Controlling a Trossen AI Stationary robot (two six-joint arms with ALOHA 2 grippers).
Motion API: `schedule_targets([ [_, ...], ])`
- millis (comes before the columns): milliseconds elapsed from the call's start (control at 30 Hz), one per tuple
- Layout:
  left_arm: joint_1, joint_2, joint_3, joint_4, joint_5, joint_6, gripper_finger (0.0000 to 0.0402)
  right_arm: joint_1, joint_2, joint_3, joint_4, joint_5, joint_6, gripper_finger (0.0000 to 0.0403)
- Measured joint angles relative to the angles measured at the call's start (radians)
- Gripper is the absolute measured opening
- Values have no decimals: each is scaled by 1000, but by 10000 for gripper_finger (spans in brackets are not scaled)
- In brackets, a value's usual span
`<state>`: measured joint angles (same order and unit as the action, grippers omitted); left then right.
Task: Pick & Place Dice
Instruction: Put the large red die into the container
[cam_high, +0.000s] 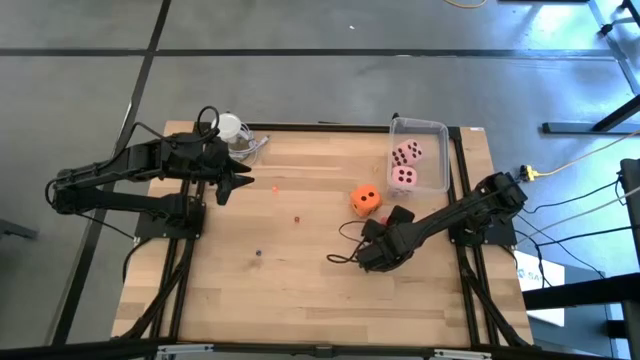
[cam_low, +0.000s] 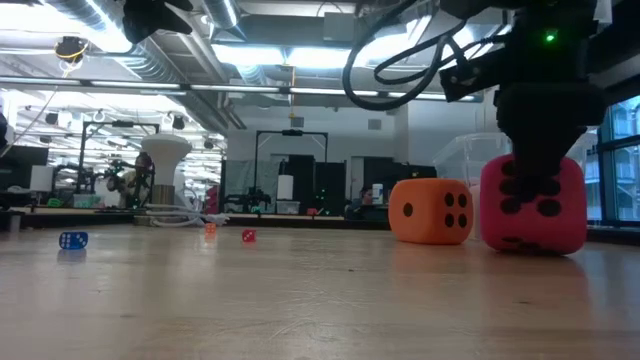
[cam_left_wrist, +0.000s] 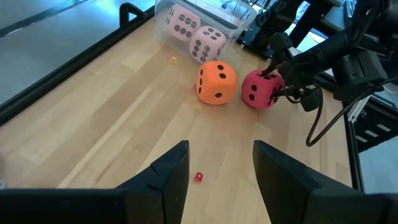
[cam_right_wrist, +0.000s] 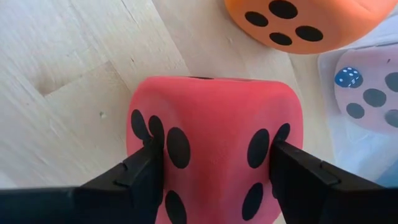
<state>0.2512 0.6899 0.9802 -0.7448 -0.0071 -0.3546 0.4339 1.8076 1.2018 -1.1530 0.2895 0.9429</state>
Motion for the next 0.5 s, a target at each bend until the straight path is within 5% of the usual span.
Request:
schedule_targets([
  [500, 0, 0, 0, 0, 0, 0, 168, -2, 10, 112, -41, -93, 33, 209],
])
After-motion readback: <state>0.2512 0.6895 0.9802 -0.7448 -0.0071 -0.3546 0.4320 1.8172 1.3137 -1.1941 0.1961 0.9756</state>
